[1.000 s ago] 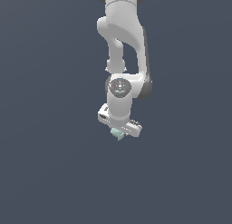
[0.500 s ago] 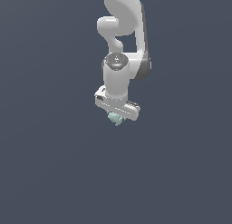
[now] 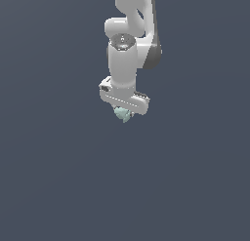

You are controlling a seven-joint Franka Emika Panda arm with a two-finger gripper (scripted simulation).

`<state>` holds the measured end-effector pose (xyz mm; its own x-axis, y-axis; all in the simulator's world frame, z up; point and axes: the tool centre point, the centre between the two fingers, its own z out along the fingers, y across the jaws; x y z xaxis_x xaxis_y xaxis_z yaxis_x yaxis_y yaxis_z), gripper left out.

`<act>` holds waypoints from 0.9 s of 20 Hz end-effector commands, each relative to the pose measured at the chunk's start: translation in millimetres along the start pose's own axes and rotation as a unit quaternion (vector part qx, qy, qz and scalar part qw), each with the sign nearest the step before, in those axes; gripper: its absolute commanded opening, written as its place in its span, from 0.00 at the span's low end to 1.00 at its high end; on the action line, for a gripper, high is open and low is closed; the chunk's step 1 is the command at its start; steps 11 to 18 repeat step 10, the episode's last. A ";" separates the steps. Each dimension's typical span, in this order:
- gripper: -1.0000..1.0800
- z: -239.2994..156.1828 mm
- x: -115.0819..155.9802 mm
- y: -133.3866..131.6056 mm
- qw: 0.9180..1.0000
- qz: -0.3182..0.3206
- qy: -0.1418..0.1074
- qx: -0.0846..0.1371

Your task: Pick up the object and move it to a goal position.

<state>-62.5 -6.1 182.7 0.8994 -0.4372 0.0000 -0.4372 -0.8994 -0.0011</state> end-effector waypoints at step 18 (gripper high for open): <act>0.00 -15.3 -8.6 7.2 1.000 0.000 0.000 -0.001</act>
